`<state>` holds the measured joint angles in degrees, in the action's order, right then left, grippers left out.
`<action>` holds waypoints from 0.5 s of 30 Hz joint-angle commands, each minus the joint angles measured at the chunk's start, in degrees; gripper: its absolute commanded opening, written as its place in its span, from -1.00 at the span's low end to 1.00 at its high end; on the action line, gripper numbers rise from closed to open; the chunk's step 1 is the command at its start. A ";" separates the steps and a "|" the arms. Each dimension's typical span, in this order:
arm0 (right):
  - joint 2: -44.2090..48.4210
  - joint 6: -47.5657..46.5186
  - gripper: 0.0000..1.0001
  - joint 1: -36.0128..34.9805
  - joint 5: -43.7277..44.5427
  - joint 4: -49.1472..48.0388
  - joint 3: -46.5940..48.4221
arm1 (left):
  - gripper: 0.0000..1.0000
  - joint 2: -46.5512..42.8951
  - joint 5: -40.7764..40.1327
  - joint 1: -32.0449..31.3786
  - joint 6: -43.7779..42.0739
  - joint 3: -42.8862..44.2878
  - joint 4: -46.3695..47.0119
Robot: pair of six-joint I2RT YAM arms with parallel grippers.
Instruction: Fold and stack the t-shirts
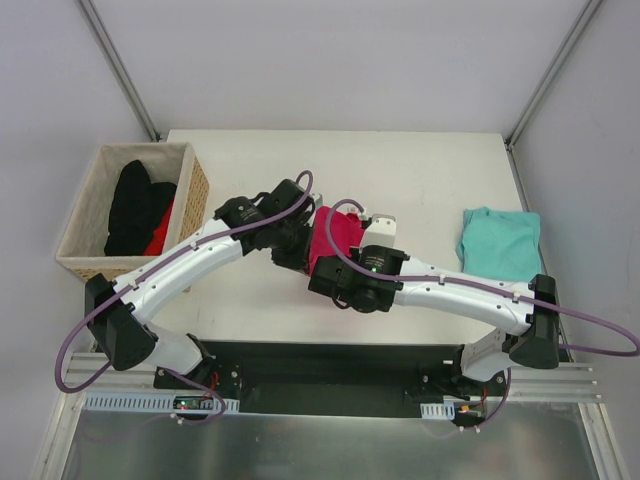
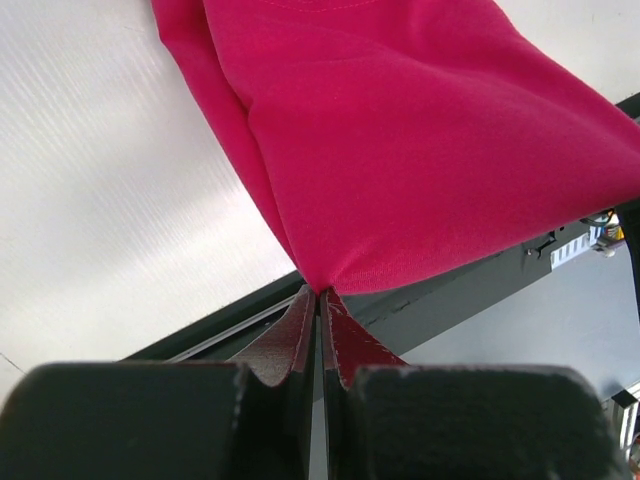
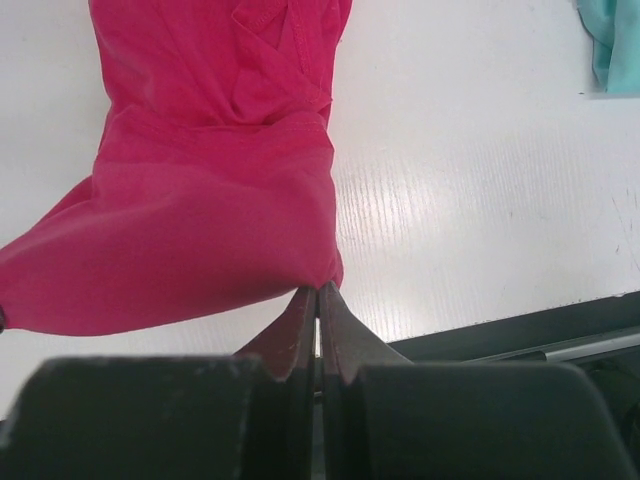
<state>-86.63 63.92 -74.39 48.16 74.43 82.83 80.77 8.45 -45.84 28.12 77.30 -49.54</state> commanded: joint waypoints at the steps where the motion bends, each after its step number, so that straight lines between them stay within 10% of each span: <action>1: 2.08 2.70 -0.98 -0.67 3.69 8.01 2.16 | -1.00 -1.85 -1.07 -1.00 1.15 -0.13 -1.70; 15: 1.64 3.32 -0.98 -1.20 5.36 8.97 2.34 | -1.00 -0.01 -1.50 -1.53 0.27 1.71 -1.96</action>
<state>-86.21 66.22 -75.26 50.33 74.87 82.94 80.77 8.40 -46.59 28.56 77.30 -50.02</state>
